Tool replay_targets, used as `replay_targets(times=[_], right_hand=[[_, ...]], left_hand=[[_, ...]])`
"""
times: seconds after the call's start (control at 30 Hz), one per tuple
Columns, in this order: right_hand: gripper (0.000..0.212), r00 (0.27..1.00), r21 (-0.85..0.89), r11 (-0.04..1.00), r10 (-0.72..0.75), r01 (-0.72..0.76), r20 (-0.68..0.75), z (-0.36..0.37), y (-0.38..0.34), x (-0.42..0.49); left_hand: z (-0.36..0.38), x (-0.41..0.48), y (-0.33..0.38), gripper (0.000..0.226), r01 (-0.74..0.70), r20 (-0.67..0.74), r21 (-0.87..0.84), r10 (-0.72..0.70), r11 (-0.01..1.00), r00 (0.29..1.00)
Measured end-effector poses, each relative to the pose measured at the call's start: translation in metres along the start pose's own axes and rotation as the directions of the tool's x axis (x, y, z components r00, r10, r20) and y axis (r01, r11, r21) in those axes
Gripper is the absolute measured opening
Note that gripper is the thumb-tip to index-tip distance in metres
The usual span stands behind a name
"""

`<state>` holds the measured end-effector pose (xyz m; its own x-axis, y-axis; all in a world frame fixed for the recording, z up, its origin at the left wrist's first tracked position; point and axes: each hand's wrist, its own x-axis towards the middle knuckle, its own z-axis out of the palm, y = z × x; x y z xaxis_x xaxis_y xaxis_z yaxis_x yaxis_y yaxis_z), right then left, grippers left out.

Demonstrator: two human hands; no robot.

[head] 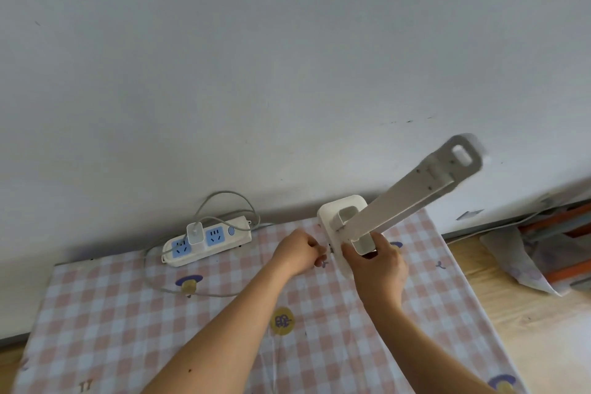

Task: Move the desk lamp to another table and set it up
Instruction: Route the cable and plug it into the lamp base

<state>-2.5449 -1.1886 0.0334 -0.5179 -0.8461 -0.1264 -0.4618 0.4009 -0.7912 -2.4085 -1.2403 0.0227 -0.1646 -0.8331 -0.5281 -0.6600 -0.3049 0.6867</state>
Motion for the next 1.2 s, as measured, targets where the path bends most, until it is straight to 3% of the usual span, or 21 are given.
replay_targets(times=[0.2, 0.6, 0.87, 1.0, 1.2], right_hand=[[0.02, 0.996, 0.066, 0.994, 0.092, -0.091, -0.01, 0.002, 0.001, 0.003], [0.023, 0.994, 0.092, 0.99, 0.107, -0.106, -0.005, 0.019, 0.007, 0.003], [0.031, 0.991, 0.006, 0.994, 0.104, -0.105, 0.087, 0.046, 0.011, -0.001], [0.03, 0.992, -0.048, 0.996, 0.083, -0.079, 0.09, 0.055, 0.013, -0.004], [0.035, 0.992, -0.106, 0.994, 0.022, -0.008, 0.123, 0.055, 0.017, -0.006]], left_hand=[[0.004, 0.002, 0.002, 0.031, -0.054, -0.059, 0.142, 0.063, 0.988, 0.996], [0.005, 0.011, -0.006, 0.032, -0.01, -0.03, 0.166, 0.016, 0.986, 0.999], [0.007, 0.02, -0.036, 0.031, 0.047, -0.061, 0.207, -0.035, 0.977, 0.998], [0.006, 0.022, -0.047, 0.017, 0.052, -0.156, 0.172, -0.025, 0.984, 0.987], [0.013, 0.02, -0.048, 0.016, 0.025, -0.182, 0.242, 0.02, 0.97, 0.983]])
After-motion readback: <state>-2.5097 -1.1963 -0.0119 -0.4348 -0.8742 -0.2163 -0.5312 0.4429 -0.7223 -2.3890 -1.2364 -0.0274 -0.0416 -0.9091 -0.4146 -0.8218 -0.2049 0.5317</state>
